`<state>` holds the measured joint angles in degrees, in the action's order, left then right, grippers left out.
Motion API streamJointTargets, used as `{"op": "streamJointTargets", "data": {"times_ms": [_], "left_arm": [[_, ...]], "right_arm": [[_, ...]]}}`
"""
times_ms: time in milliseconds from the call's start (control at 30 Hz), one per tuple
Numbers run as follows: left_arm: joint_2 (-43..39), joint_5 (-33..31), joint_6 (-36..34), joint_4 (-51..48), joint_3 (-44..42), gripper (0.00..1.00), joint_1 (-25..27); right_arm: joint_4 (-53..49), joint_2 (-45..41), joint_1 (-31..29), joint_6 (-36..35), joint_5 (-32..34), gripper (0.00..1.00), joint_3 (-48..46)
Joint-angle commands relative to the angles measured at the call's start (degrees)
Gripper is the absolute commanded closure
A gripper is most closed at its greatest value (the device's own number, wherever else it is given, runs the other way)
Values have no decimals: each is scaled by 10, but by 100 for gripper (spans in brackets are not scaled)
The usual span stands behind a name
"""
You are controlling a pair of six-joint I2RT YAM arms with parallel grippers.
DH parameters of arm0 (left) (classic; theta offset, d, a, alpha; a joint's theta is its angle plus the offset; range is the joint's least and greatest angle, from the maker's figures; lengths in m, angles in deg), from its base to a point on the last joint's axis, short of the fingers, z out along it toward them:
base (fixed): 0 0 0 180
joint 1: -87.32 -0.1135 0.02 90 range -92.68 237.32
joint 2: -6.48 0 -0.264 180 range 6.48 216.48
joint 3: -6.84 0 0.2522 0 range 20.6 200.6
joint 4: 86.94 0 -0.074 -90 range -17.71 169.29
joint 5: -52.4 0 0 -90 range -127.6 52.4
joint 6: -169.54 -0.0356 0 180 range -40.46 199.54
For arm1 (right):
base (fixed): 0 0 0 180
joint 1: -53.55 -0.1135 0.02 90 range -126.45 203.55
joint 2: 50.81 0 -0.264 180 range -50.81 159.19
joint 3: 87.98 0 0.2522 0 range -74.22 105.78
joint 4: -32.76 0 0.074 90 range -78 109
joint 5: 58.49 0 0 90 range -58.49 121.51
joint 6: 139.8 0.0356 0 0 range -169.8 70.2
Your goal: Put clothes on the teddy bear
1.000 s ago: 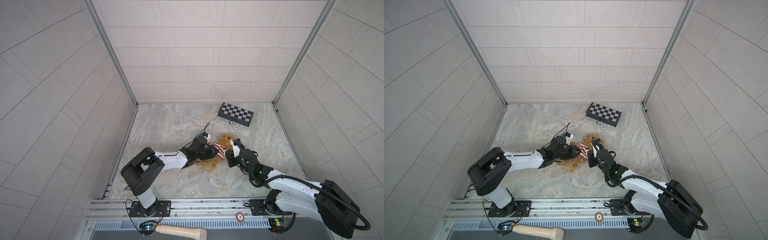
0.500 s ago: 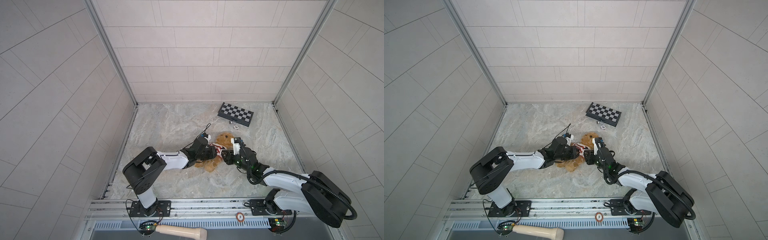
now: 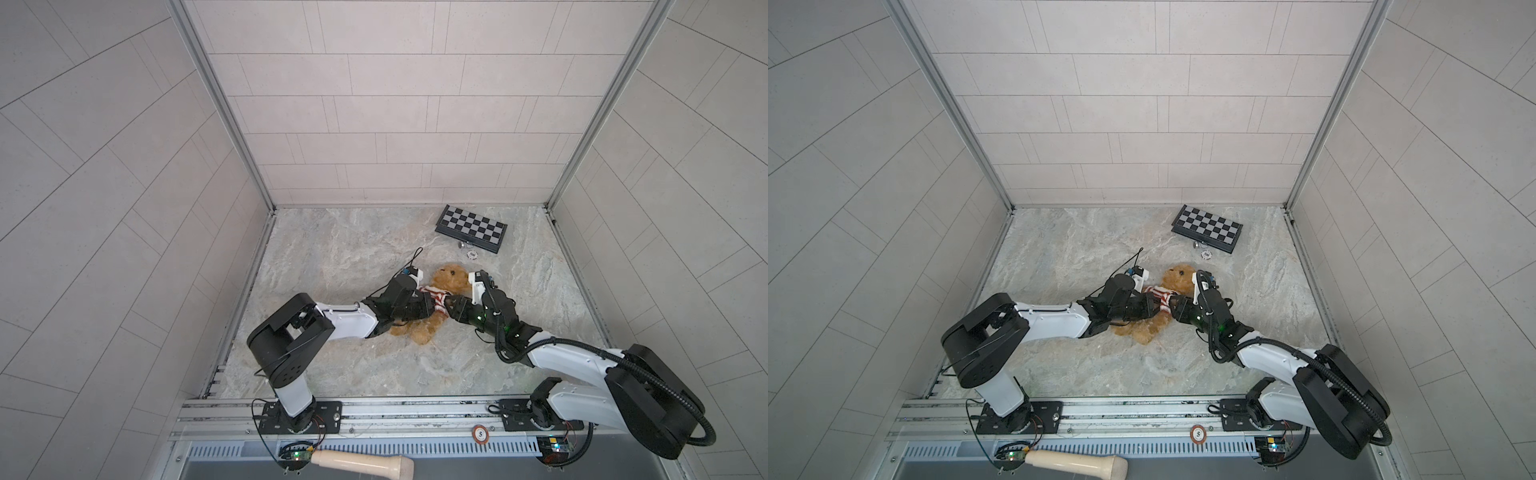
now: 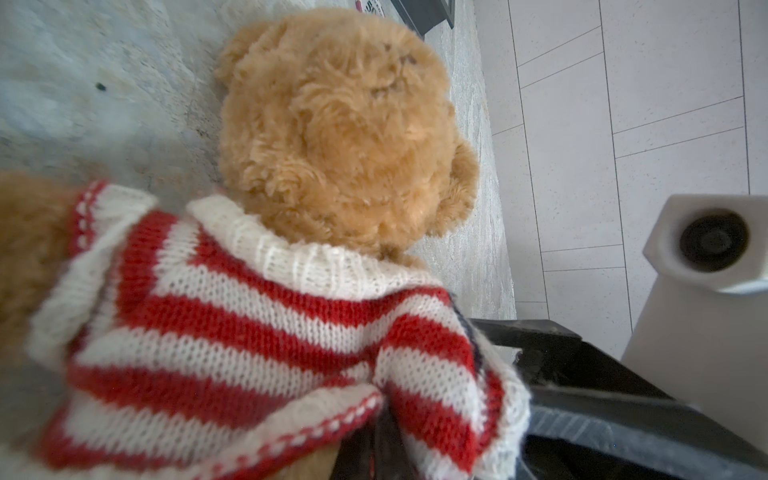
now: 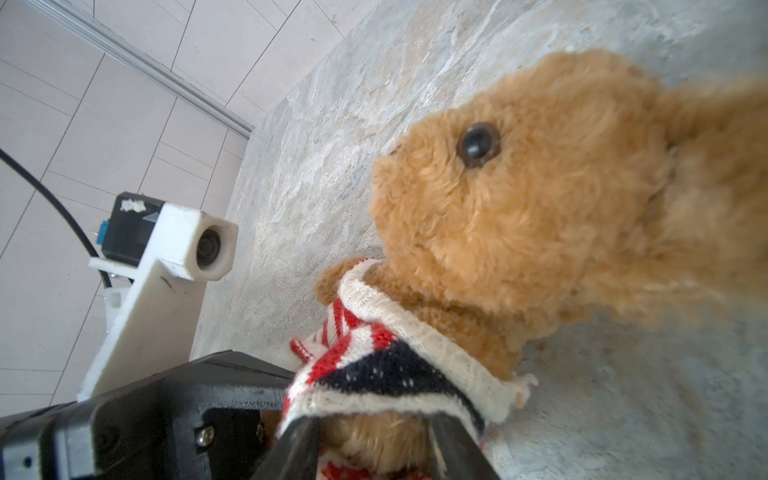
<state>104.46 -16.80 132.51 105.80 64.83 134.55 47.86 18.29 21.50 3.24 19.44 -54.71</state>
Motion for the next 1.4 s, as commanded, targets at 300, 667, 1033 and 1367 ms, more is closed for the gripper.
{"op": "streamJointTargets", "data": {"times_ms": [300, 667, 1033, 1367], "left_arm": [[31, 36, -14, -2, 17, 100, 21], [49, 41, -12, 7, 26, 100, 28], [62, 34, -11, 8, 24, 100, 28], [56, 20, -22, -4, 15, 100, 28]], "right_arm": [[42, 64, 43, 84, -12, 57, 20], [96, 132, 64, 131, -51, 60, 39], [33, 142, 57, 112, -108, 61, 45], [-100, 131, 33, 40, -138, 68, 69]]}}
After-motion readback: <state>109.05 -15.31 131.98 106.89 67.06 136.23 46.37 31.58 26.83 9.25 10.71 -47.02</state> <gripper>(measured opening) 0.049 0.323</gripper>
